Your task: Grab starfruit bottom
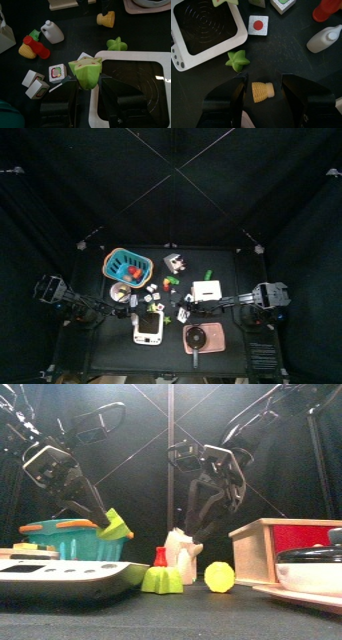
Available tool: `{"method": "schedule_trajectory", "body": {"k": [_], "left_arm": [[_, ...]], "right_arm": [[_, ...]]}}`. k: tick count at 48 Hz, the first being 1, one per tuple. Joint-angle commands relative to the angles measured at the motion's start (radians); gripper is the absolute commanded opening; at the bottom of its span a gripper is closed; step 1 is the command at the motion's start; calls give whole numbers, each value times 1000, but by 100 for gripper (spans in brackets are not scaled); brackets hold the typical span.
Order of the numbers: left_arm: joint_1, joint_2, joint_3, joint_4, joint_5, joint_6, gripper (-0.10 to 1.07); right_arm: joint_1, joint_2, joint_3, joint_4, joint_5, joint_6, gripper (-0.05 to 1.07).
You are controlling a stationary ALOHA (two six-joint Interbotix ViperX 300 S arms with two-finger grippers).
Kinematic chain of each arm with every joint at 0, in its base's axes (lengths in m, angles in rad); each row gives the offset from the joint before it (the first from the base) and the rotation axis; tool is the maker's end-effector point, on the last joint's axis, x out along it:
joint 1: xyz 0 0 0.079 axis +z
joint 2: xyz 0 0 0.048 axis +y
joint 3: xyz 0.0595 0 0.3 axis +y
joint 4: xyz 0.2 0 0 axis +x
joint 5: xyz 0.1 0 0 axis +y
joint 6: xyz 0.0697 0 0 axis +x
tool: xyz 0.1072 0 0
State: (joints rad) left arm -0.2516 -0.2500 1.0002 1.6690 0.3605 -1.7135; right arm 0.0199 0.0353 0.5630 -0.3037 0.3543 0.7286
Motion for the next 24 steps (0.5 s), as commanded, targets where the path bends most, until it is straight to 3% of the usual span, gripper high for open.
{"method": "schedule_trajectory", "body": {"k": [1, 11, 24], "left_arm": [[-20, -26, 2, 6, -5, 2, 59], [-51, -77, 52, 8, -9, 3, 59], [-54, -175, 107, 9, -21, 6, 59]], "right_arm": [[9, -20, -20, 5, -8, 2, 83], [87, 20, -95, -11, -14, -6, 84], [103, 127, -189, -12, 35, 3, 91]]}}
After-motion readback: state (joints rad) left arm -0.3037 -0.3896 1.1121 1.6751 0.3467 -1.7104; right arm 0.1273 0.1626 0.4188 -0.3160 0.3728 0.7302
